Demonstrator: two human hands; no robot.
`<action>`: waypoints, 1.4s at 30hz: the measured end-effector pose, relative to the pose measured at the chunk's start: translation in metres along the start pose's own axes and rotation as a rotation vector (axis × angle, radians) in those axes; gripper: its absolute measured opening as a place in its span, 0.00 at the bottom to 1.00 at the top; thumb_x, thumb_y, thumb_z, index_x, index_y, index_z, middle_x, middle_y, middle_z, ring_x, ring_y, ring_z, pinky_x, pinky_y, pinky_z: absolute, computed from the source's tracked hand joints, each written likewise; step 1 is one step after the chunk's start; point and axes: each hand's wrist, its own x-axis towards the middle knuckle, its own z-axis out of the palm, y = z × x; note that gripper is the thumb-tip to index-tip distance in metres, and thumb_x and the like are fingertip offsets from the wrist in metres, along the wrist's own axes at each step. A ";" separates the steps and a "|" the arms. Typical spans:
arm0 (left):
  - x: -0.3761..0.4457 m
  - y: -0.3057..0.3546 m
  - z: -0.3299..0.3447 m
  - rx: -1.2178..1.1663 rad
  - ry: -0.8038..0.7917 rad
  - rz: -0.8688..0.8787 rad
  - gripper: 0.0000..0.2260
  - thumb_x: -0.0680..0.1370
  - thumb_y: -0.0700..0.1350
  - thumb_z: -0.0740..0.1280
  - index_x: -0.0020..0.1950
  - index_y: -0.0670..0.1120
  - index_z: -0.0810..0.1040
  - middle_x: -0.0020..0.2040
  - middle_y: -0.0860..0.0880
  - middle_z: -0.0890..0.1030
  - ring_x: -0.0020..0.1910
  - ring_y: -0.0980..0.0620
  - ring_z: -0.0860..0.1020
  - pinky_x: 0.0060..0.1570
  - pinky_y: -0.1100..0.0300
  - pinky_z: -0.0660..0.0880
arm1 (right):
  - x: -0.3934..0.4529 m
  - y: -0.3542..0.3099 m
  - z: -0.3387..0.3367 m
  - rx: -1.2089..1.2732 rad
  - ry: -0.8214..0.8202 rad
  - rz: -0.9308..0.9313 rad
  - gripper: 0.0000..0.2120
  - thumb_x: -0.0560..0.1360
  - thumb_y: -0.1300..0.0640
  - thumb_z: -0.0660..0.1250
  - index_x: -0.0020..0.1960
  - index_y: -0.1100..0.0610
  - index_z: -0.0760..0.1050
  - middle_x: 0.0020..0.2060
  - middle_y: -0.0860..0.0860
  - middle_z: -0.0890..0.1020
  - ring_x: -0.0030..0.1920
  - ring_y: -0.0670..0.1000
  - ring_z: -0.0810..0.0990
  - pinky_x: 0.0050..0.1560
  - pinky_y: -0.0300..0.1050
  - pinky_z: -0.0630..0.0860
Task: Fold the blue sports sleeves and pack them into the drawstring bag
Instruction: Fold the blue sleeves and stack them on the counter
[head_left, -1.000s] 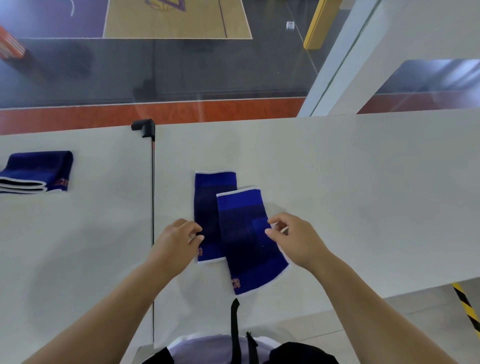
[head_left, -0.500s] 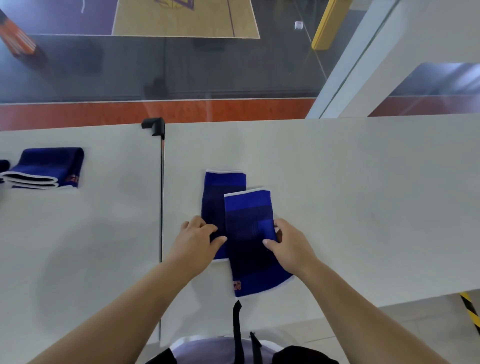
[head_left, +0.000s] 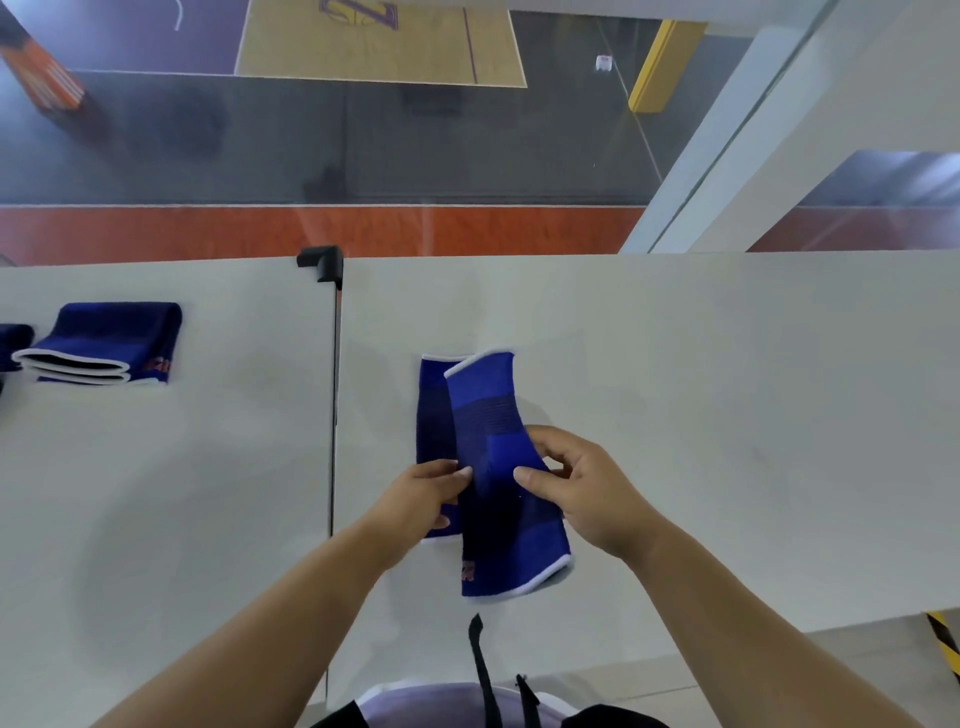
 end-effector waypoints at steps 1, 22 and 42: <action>-0.001 0.001 -0.004 -0.102 -0.021 -0.010 0.07 0.78 0.42 0.64 0.55 0.46 0.78 0.46 0.48 0.81 0.46 0.50 0.79 0.44 0.57 0.75 | 0.003 -0.002 0.000 0.019 0.001 0.000 0.17 0.78 0.66 0.63 0.58 0.48 0.79 0.55 0.53 0.82 0.51 0.54 0.84 0.51 0.48 0.81; 0.033 0.014 -0.038 0.441 0.211 0.176 0.10 0.77 0.44 0.66 0.57 0.53 0.73 0.42 0.48 0.79 0.37 0.49 0.81 0.37 0.57 0.79 | 0.083 0.027 0.005 -0.551 0.238 0.268 0.15 0.75 0.63 0.66 0.60 0.56 0.70 0.44 0.48 0.77 0.46 0.51 0.77 0.40 0.41 0.73; 0.031 0.019 -0.038 0.204 0.256 0.020 0.04 0.76 0.43 0.68 0.49 0.45 0.75 0.48 0.46 0.81 0.48 0.47 0.80 0.52 0.49 0.79 | 0.076 0.021 -0.005 -0.349 0.226 0.325 0.05 0.73 0.59 0.70 0.46 0.55 0.74 0.44 0.52 0.82 0.47 0.55 0.82 0.52 0.53 0.80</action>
